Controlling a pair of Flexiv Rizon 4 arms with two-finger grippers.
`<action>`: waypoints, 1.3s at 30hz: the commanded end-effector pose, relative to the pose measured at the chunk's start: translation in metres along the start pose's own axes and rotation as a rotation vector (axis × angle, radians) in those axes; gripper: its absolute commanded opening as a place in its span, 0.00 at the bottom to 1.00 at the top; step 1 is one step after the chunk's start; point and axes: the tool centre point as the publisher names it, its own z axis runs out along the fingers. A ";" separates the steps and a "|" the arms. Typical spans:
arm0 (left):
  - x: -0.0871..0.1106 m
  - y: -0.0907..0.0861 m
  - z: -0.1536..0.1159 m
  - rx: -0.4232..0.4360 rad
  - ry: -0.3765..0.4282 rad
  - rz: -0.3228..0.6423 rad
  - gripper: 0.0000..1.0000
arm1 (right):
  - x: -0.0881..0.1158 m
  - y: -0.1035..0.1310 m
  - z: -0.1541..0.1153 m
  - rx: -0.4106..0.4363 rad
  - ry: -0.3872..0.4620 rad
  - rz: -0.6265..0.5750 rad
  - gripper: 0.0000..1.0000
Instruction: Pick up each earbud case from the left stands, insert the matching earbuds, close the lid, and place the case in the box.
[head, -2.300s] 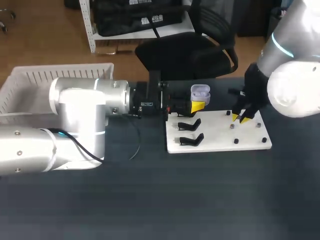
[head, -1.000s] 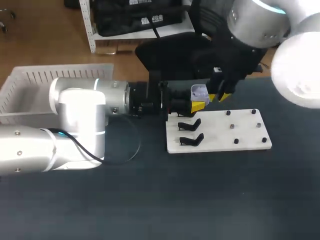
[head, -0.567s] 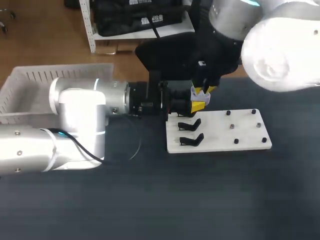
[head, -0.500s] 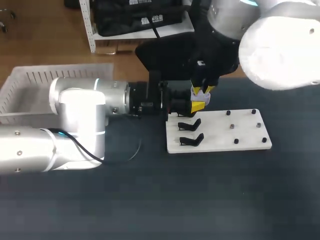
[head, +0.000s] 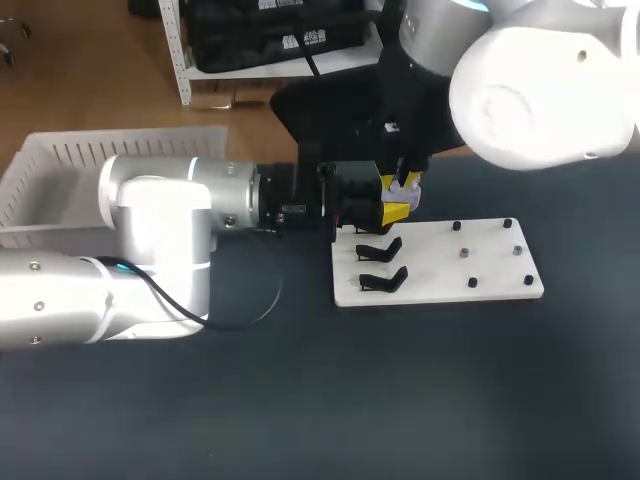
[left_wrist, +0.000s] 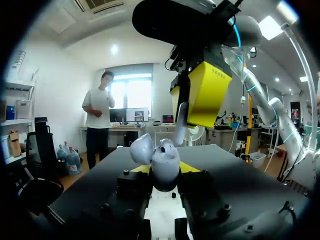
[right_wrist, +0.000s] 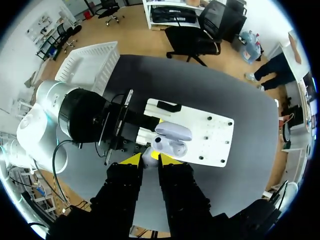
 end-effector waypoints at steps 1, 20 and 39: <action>0.001 -0.001 0.001 -0.007 -0.003 0.003 0.00 | -0.001 0.001 0.001 0.006 0.006 -0.004 0.00; 0.001 -0.001 0.001 -0.007 -0.003 0.003 0.00 | 0.000 -0.004 0.009 0.040 0.015 -0.007 0.00; 0.001 -0.001 0.001 -0.007 -0.003 0.003 0.00 | 0.002 -0.004 0.012 0.048 0.028 -0.008 0.00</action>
